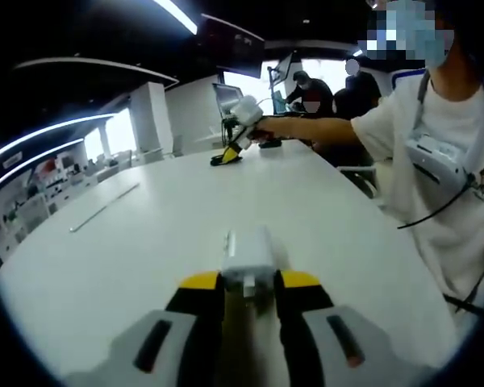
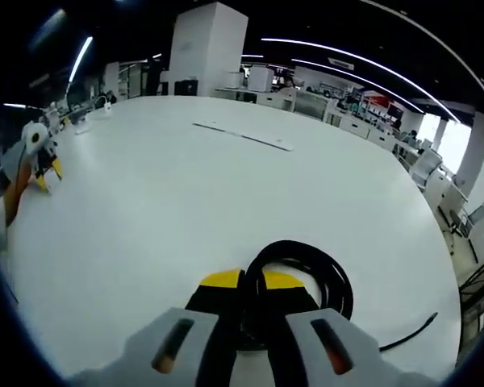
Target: Plug the desk Type‑C cable into the charger adapter.
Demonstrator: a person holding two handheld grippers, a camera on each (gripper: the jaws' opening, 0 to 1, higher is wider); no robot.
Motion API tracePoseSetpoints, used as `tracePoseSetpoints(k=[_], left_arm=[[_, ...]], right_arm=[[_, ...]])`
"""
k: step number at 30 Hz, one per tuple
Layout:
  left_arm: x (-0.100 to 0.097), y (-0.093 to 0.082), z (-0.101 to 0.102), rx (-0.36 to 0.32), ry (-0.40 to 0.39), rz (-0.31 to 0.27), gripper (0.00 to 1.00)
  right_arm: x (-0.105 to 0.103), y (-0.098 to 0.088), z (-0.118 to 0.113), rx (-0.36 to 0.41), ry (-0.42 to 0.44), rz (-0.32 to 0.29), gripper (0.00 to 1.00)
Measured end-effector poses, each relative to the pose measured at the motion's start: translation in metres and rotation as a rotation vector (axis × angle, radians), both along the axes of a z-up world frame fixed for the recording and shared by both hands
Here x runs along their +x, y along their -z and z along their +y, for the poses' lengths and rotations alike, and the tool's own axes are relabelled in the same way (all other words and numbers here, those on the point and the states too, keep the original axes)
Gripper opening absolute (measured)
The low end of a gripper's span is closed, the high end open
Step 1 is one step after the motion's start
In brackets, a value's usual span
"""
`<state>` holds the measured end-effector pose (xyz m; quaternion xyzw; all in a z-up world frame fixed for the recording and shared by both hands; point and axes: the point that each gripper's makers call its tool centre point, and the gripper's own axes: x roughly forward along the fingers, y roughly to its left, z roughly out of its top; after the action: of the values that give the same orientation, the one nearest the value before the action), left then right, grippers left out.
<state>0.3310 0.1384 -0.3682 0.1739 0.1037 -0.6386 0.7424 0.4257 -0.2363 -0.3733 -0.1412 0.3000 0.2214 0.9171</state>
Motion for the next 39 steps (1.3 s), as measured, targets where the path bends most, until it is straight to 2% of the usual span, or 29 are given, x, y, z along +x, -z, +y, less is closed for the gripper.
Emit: tracePoseSetpoints(k=[22, 31, 39], left_arm=[[-0.003, 0.000, -0.001, 0.000, -0.001, -0.004, 0.25], [-0.005, 0.000, -0.001, 0.001, 0.000, -0.007, 0.25], [-0.002, -0.001, 0.001, 0.000, -0.001, -0.003, 0.25]], right_arm=[[-0.028, -0.001, 0.021, 0.022, -0.034, -0.029, 0.07], [-0.042, -0.001, 0.036, 0.004, -0.105, -0.018, 0.06], [-0.057, 0.001, 0.049, -0.023, -0.208, -0.013, 0.06]])
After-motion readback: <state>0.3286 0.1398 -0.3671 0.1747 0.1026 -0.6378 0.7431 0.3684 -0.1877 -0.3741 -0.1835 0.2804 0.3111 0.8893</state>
